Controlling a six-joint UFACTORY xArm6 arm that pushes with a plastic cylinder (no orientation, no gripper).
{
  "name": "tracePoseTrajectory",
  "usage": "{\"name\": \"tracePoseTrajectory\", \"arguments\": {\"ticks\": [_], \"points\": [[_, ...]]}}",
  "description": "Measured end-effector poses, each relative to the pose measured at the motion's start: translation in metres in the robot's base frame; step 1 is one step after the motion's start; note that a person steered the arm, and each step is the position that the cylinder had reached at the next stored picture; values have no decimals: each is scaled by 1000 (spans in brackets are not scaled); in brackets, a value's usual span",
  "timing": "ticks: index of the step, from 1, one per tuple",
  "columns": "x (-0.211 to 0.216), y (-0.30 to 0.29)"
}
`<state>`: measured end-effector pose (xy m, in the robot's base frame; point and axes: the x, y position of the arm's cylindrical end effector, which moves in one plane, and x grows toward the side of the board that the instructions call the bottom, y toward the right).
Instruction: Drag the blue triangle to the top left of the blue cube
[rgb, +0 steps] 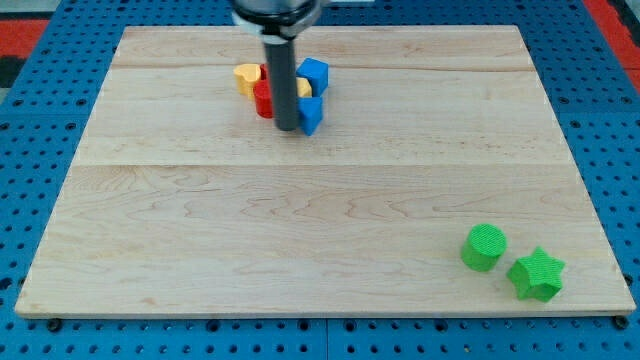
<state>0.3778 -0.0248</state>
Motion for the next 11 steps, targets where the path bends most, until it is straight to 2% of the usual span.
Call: {"name": "tracePoseTrajectory", "arguments": {"ticks": [2,7,11], "points": [[-3,48],[-114,111],[-134,26]]}}
